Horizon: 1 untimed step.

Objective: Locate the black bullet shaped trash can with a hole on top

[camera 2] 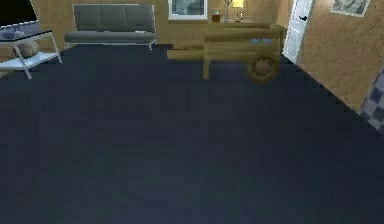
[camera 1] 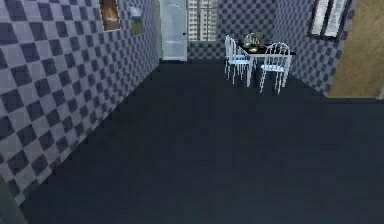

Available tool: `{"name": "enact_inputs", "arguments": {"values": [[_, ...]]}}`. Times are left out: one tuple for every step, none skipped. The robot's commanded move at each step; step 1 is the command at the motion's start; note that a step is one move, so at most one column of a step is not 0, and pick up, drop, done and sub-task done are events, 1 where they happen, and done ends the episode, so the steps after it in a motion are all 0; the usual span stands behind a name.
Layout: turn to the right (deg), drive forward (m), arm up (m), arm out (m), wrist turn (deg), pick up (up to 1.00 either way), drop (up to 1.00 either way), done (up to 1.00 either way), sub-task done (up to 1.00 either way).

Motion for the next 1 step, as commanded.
{"name": "enact_inputs", "arguments": {"values": [[3.0,0.00,0.00,0.00,0.0,0.00,0.00,0.00,0.00]]}}
